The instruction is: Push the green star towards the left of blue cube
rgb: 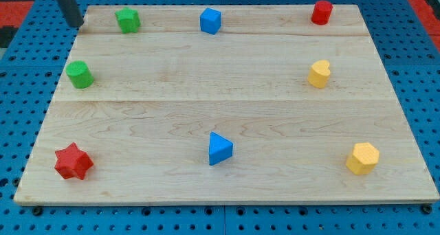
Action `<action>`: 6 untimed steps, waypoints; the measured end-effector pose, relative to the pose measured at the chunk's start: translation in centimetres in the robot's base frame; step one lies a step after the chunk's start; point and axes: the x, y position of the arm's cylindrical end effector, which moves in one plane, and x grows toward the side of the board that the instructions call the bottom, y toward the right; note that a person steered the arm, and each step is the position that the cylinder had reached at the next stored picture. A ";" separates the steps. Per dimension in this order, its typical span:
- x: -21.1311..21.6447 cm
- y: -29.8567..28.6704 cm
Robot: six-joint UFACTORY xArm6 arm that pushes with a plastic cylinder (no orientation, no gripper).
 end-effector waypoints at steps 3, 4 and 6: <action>11.1 12.7; 4.9 6.7; 0.1 10.8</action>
